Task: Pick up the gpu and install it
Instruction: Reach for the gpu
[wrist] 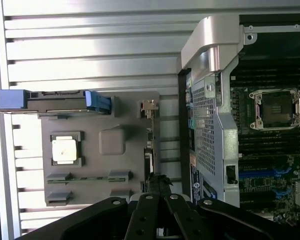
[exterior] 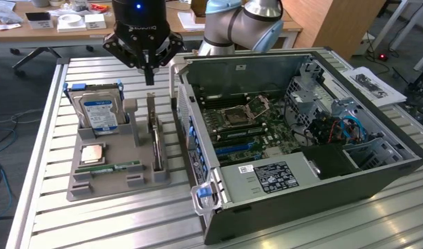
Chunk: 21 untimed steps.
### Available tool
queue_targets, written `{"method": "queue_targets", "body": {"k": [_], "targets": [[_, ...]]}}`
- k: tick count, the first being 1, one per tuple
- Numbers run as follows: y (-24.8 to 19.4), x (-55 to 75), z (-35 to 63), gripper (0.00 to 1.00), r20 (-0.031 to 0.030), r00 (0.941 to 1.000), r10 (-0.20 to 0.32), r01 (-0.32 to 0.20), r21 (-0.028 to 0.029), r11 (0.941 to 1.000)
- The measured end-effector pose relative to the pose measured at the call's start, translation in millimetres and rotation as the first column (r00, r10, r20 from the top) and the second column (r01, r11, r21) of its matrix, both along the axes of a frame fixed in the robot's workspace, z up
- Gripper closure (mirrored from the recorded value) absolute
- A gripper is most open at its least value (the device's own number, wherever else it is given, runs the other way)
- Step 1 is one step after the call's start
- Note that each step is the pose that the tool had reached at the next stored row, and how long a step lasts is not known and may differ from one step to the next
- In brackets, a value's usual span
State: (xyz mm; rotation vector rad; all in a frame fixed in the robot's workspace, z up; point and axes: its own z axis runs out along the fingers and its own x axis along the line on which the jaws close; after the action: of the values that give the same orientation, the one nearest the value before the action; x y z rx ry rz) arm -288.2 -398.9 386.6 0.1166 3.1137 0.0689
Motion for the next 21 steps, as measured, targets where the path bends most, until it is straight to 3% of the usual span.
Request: {"method": "queue_targets", "body": {"k": [17,21], "targets": [[0.0,-8.2,-0.3,0.89,0.0000,1.0000,0.000,0.000,0.0000,1.0000],[-3.7,-8.2,-0.2,0.89,-0.0001,1.0000,0.000,0.000,-0.0001,1.0000]]}}
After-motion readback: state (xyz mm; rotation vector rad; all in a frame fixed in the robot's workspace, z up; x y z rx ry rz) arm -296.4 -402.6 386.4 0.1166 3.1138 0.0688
